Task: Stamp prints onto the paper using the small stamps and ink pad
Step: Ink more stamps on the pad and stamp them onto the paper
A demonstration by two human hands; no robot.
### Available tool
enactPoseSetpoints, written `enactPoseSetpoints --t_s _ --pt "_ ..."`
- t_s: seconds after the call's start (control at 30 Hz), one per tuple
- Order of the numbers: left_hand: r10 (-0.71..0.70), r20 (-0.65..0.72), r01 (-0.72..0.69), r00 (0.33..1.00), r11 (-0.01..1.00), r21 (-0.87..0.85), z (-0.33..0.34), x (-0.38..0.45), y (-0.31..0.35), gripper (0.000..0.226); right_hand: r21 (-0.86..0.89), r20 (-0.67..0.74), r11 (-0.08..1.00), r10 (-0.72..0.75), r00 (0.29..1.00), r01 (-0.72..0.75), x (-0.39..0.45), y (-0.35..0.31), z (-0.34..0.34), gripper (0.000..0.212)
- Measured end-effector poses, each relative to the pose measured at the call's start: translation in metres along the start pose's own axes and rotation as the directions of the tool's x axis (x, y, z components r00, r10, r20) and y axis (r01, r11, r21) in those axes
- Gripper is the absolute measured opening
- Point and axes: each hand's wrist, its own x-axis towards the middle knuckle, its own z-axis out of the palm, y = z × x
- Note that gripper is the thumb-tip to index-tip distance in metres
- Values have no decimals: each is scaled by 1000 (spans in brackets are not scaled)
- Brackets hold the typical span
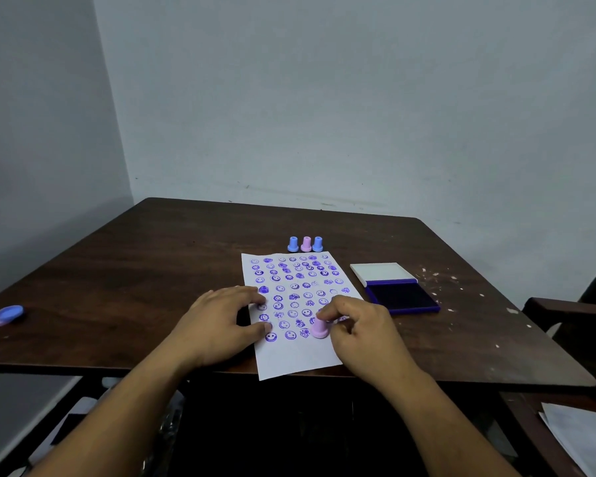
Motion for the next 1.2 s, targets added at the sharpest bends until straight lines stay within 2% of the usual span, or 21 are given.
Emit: enactPoseSetpoints --t_s 0.47,0.77,1.2 --pt "9 -23 -9 1000 1000 -9 2 0 -2 53 13 -57 999 -30 998 31 0 1 2 32" --pt "12 -15 -12 1000 1000 0 1 0 -2 53 9 -41 1000 -8 999 8 -1 -2 2 31" --pt "22 -16 -22 1000 1000 5 3 2 -5 58 52 -13 998 43 999 -42 0 -1 0 12"
